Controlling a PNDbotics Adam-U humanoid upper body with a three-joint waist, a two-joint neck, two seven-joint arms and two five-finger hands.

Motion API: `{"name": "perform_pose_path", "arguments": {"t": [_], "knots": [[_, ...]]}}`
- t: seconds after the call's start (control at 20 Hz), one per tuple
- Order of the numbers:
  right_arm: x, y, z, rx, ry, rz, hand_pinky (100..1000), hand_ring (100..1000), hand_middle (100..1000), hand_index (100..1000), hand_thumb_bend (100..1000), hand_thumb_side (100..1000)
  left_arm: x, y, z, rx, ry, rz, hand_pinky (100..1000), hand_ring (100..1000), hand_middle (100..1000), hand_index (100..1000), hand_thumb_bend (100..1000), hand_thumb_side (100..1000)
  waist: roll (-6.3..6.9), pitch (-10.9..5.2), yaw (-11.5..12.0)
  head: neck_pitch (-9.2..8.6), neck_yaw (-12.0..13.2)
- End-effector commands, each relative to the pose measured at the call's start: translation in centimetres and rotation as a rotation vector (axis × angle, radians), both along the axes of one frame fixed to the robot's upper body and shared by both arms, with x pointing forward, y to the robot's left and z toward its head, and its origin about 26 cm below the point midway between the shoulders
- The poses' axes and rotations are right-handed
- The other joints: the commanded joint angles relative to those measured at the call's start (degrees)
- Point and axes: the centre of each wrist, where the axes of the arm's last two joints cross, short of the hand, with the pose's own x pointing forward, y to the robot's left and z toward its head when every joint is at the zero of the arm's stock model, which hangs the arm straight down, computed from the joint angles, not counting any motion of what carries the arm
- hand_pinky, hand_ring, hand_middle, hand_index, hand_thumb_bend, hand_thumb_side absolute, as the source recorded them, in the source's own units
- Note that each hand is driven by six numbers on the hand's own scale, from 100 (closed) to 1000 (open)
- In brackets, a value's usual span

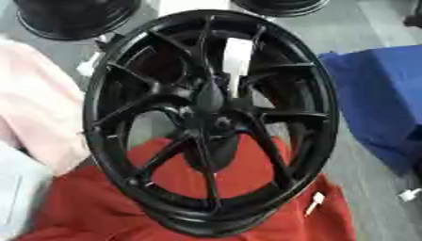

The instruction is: Pull the pin out of the wheel hub.

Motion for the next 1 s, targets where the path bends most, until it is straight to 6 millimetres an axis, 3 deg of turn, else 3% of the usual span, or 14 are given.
{"name": "perform_pose_path", "arguments": {"t": [0.05, 0.25, 0.55, 0.8, 1.0], "knots": [[-0.2, -0.3, 0.9, -0.037, -0.012, -0.003, 874, 660, 583, 714, 100, 552, -0.2, 0.7, 0.9, 0.028, -0.019, 0.012, 660, 583, 558, 778, 297, 622, -0.08, -1.15, 0.1, -0.25, 0.7], [-0.2, -0.2, 0.9, -0.037, -0.017, -0.003, 874, 660, 583, 714, 100, 558, -0.3, 0.9, 1.3, 0.05, -0.025, 0.017, 660, 582, 558, 779, 293, 617, 0.0, -0.52, -0.2, -0.61, 1.8], [-0.2, 0.2, 1.1, -0.052, -0.037, -0.011, 874, 658, 582, 713, 100, 575, -0.2, 2.1, 3.9, 0.174, -0.029, -0.024, 662, 582, 559, 780, 277, 598, 0.06, 2.2, -0.8, -2.76, 3.0], [-0.5, 0.4, 1.2, -0.07, -0.055, -0.031, 874, 658, 581, 714, 100, 575, -0.3, 3.0, 9.3, 0.455, -0.043, -0.065, 673, 592, 568, 783, 286, 542, -0.18, 4.17, -1.1, -3.39, 2.1], [-0.8, 0.4, 1.1, -0.072, -0.066, -0.047, 874, 657, 581, 714, 100, 575, -0.6, 2.4, 14.3, 0.692, -0.031, -0.113, 687, 607, 584, 790, 320, 512, -0.28, 4.76, -1.1, -3.45, 1.4]]}}
